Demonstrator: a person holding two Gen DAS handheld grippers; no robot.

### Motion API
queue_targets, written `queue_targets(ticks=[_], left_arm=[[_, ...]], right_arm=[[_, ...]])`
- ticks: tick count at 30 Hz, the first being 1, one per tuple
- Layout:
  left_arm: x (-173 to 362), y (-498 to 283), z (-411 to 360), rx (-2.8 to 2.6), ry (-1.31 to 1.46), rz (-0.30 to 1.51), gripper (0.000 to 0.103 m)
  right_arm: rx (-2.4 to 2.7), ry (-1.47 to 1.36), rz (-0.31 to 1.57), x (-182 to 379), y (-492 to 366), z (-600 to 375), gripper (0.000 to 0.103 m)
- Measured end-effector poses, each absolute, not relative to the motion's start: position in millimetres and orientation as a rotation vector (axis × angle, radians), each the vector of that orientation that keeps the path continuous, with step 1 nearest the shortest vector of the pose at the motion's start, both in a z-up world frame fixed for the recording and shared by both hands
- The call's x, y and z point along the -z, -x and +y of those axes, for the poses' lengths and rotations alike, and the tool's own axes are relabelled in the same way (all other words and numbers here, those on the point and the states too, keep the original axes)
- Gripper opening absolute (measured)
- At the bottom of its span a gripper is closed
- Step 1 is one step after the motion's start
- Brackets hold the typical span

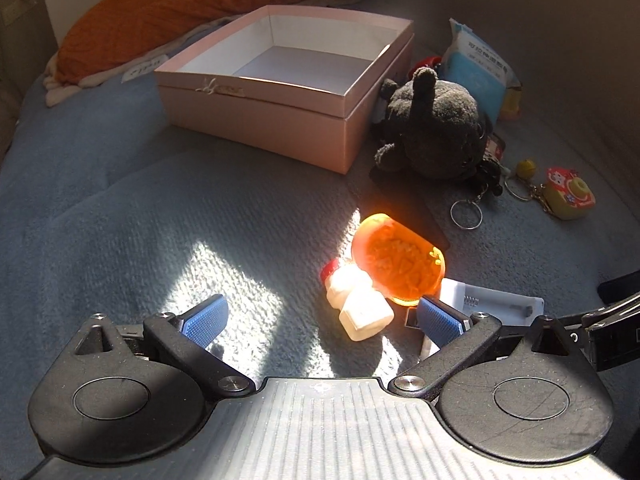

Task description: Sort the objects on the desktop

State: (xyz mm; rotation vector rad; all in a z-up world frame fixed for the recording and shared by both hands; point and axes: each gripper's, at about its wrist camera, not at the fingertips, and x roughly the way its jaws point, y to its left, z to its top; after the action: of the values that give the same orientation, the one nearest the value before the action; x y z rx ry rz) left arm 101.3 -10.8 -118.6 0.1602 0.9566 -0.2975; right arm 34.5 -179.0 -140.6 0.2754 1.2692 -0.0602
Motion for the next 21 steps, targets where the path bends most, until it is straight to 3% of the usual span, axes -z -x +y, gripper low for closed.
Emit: queue_targets(ticks=[7, 12, 15, 18, 19, 21], left_arm=[[116, -107, -9, 0.244, -0.207, 0.942, 0.103], [106, -107, 14, 0.085, -0.294, 0.904, 0.103], [95, -105, 35, 0.047, -0.226, 0.914, 0.103], [88, -97, 49, 0.075, -0.132, 0.944, 0.102], [88, -94, 50, 0.08, -0.118, 0.959, 0.1], [91, -93, 49, 0.089, -0.102, 1.0, 0.078]], right_arm=[[-0.018, -0.155, 1.286, 129, -34, -169, 0.103], [-0.246, 0.21, 1.064, 98, -5, -117, 0.103], [-0.326, 0.347, 1.026, 103, -10, -96, 0.103], [-0.368, 0.452, 1.016, 118, -21, -80, 0.092], [-0.376, 0.476, 1.015, 121, -23, -78, 0.088], [-0.366, 0.514, 1.016, 123, -29, -79, 0.082]])
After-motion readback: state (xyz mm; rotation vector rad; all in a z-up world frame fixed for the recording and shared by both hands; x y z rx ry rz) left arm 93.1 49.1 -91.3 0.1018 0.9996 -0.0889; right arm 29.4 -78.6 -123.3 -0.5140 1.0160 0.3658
